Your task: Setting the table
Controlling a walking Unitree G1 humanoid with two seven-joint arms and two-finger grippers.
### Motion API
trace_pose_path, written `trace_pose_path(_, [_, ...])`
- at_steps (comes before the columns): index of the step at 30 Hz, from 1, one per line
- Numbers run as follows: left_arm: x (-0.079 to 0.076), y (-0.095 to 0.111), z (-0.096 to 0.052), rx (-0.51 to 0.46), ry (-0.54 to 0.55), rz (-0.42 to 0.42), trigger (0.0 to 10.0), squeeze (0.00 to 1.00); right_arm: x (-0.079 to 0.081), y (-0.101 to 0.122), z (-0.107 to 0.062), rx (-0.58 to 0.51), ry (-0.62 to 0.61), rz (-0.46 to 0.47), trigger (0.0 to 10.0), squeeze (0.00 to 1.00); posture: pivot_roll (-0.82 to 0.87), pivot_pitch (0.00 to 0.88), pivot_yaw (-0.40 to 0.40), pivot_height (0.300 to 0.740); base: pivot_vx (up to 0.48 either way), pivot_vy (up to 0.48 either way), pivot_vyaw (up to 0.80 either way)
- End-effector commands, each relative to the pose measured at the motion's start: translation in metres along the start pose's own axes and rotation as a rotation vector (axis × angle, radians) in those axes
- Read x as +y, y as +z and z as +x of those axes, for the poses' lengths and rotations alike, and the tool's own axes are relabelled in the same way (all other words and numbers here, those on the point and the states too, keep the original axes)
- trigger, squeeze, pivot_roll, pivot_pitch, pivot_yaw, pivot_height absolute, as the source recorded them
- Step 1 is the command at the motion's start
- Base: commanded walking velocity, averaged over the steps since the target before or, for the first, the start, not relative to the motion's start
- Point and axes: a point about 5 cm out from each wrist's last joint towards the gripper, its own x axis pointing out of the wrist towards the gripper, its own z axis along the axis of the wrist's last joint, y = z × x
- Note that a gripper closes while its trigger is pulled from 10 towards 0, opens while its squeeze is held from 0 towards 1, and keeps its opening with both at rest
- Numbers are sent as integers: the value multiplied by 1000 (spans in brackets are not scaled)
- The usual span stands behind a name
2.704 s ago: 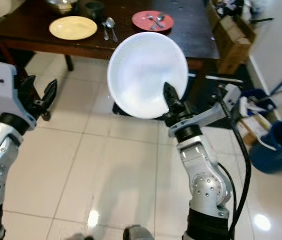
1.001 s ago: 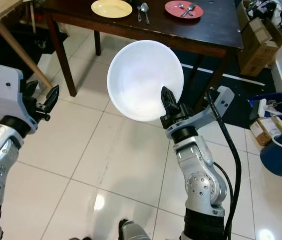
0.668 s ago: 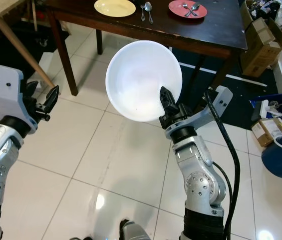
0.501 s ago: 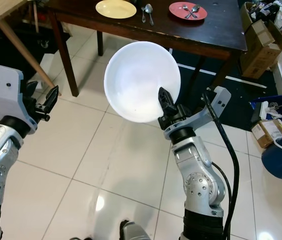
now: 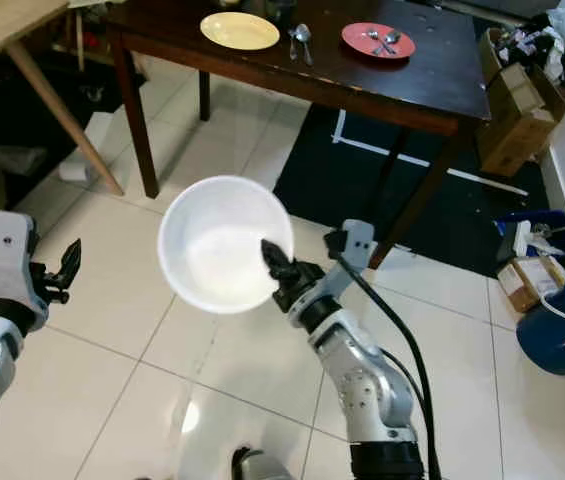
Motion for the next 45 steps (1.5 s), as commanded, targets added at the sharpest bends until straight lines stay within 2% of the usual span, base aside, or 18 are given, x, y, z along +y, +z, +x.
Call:
trace_pose_path(1, [-2,-14,-4,41,0,18,10000,0,-9,-13,-2,43,-19,-14,10000,0,-25,73,-36,740,0,0,0])
trace_pose_path(5, [1,-46,-15,140,22,39,10000,0,-22,-48,-7,158,-53,-54,10000,0,-16,75,-39,740,0,0,0])
trace_pose_path(7, [1,-46,-15,140,22,39,10000,0,-22,-48,-7,158,-53,-54,10000,0,-16,75,-39,740,0,0,0])
trace_pose_path(11, [-1,-59,-17,175,23,39,10000,0,-25,-67,-11,202,-63,-50,10000,0,-14,75,-37,740,0,0,0])
trace_pose_path(17, [-7,-63,-16,179,-12,34,10000,0,-25,-71,-12,179,-78,-58,10000,0,-22,81,-24,740,0,0,0])
trace_pose_path(45, [-14,-68,-13,167,-37,32,10000,0,-29,-68,-9,128,-94,-74,10000,0,-29,79,-21,740,0,0,0])
